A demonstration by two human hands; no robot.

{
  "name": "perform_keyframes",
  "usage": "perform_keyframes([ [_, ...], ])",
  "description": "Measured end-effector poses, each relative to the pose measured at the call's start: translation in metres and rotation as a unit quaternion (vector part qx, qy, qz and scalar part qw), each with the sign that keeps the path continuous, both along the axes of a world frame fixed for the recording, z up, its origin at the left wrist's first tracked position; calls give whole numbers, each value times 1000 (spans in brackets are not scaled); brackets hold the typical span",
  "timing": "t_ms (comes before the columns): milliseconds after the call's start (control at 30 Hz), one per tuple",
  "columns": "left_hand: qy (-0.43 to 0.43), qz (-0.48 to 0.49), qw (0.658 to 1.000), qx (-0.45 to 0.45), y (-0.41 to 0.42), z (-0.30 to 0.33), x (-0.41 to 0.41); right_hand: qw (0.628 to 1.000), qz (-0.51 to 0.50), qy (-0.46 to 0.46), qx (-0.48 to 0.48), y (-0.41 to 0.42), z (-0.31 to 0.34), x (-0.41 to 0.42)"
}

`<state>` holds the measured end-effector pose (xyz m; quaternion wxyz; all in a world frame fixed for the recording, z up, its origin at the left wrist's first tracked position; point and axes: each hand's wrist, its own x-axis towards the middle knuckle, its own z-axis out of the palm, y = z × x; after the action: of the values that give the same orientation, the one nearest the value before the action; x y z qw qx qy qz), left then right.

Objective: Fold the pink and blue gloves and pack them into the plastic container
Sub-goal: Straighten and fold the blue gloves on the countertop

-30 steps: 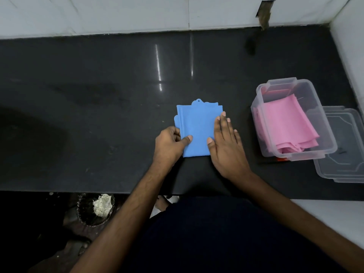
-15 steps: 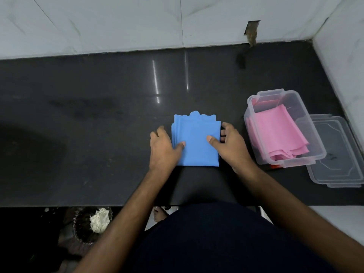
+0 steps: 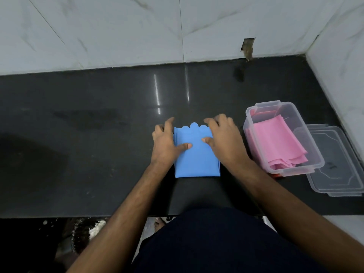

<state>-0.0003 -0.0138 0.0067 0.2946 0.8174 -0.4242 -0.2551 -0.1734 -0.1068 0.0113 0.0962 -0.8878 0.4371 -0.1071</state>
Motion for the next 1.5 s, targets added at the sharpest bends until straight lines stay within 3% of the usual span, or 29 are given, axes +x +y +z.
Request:
perform_keyframes([
  [67,-27,-38,999,9,-4,1,0,999,42,10,-11,-4,1,8],
  [300,-74,-71,995,14,-10,5,-2,995,-17,54,78,-21,-1,29],
  [467,-127,-109,985,28,-14,7,-1,994,-27,-21,108,-22,-2,30],
  [567,-85,-129,987,46,-18,14,4,992,-3,-56,112,-19,-7,27],
  [700,75,-109,991,21,-22,18,11,985,8,-114,127,-11,-14,22],
  [800,115,-113,987,7,-24,16,12,982,38,-137,125,-9,-13,19],
  [1100,122,-153,980,19,-25,20,21,984,66,-161,33,-7,-4,7],
  [1300,102,-100,989,38,-34,14,13,988,8,-125,87,-13,-10,17],
  [1400,69,-95,992,53,-40,6,10,998,14,-61,7,-1,-9,17],
  [1500,74,-90,992,54,-44,-1,15,994,44,-90,-37,28,-8,10],
])
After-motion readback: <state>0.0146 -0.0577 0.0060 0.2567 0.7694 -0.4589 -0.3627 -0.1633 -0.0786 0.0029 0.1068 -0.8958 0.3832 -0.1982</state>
